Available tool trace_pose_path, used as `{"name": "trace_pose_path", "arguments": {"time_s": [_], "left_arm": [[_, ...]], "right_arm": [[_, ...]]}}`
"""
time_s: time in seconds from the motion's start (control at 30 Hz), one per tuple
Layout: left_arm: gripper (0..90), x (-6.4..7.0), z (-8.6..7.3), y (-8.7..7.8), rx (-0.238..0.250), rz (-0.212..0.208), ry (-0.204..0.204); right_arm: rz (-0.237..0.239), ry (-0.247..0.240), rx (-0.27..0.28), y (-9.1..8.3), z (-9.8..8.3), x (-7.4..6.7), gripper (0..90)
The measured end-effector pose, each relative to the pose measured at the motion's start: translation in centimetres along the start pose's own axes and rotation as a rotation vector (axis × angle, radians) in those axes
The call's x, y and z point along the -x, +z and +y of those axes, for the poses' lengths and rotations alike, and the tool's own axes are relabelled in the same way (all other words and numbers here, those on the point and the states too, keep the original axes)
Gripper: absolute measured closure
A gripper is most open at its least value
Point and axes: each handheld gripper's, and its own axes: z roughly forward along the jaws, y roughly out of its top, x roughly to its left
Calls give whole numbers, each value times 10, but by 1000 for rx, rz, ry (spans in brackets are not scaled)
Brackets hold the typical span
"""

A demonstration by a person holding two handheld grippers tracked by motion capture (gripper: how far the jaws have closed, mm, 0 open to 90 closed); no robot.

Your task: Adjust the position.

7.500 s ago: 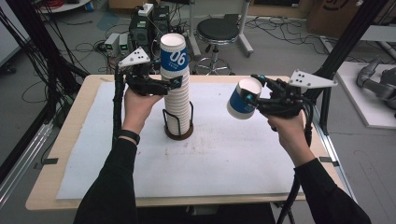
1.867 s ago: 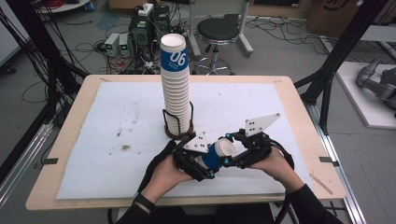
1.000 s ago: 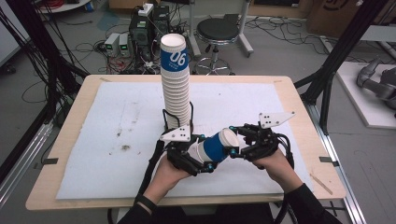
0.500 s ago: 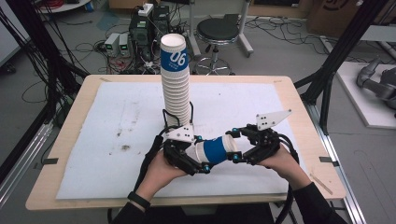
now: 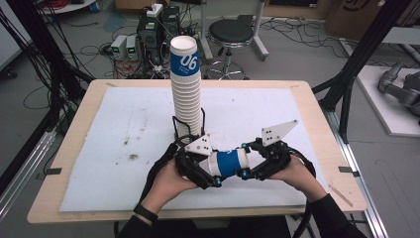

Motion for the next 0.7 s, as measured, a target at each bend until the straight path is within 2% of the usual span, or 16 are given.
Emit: {"name": "trace_pose_path", "arguments": {"time_s": [0.07,0.1,0.17,0.2,0.23,0.27,0.3,0.33,0.37,0.43,0.47,0.57,0.63,0.7], "left_arm": [[134,-2,-2,-1,66,-16,-29],[113,-2,-2,-1,66,-16,-29],[93,-4,-5,-5,140,-27,-58],[65,-6,-8,-7,210,-35,-83],[66,-7,-10,-8,244,-53,-101],[65,-7,-10,-8,244,-53,-101],[65,-9,-13,-10,320,-78,-129],[65,-10,-13,-11,347,-95,-141],[65,-10,-13,-11,347,-95,-141],[65,-10,-14,-10,383,-136,-148],[65,-10,-13,-9,384,-139,-151],[110,-10,-14,-10,374,-123,-150],[165,-12,-15,-13,391,-125,-154],[169,-12,-15,-15,394,-125,-150]], "right_arm": [[19,3,31,-3,-1,2,294],[22,6,50,-5,-1,2,296],[24,7,65,-7,-2,3,298],[27,14,97,-10,-2,5,299],[38,16,131,-13,-3,6,299],[48,17,161,-14,-3,6,299],[60,27,182,-16,-4,7,299],[68,33,194,-17,-4,7,299],[69,32,200,-18,-4,7,299],[66,28,212,-16,-5,7,299],[73,33,212,-15,-6,7,299],[81,33,217,-11,-7,7,298],[88,35,226,-10,-8,7,301],[95,38,224,-10,-8,7,302]]}}
